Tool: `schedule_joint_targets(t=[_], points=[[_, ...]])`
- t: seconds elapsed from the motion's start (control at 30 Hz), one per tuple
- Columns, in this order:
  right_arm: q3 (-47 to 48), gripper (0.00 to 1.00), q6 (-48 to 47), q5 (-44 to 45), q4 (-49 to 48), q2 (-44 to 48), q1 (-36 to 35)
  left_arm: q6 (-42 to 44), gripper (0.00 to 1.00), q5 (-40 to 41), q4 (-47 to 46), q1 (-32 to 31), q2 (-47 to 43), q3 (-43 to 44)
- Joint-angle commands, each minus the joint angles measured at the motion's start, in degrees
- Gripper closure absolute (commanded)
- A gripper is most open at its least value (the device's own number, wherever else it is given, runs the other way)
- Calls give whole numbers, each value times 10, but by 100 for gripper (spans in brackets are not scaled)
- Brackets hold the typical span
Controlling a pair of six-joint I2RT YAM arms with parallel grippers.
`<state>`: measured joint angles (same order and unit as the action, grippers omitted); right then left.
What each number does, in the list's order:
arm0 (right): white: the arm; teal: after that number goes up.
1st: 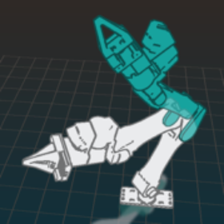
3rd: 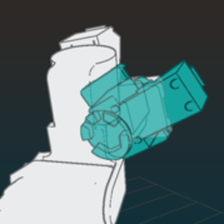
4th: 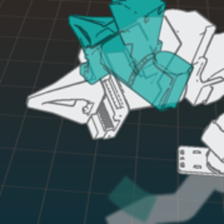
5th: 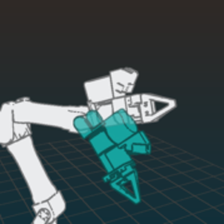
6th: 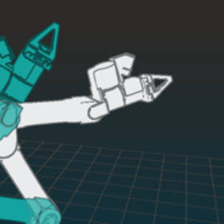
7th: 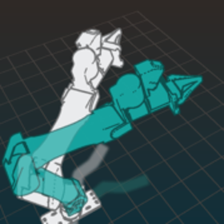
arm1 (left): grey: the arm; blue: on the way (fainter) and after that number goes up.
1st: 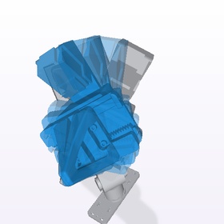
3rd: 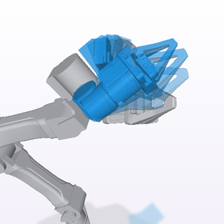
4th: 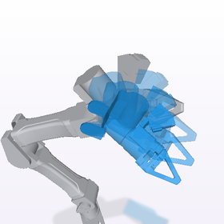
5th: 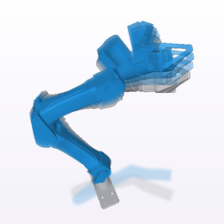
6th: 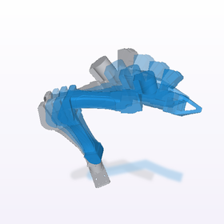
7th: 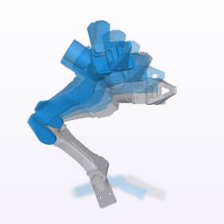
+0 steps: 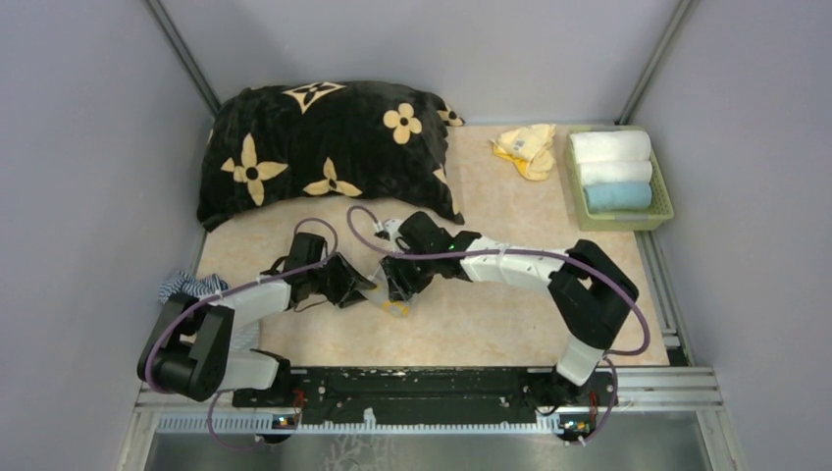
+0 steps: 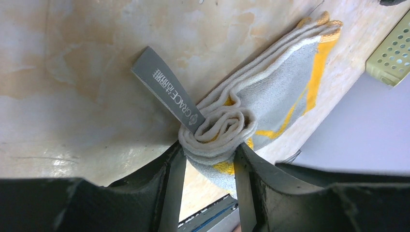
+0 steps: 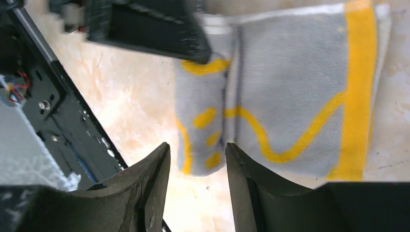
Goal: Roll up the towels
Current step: Roll the towel at the center of the board.
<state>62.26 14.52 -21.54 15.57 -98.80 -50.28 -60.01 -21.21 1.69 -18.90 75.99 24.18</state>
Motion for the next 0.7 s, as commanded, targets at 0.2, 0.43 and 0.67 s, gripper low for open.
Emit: schedule_joint_targets(t=[0.2,0.43,0.67], points=[[27,58,-134,282,6,55,-162,29,51,55,53,-8,36,4],[33,60,-144,353,2,-9,-194,30,51,56,55,-8,33,1],[15,59,-149,377,4,-58,-198,31,48,55,55,-9,30,4]])
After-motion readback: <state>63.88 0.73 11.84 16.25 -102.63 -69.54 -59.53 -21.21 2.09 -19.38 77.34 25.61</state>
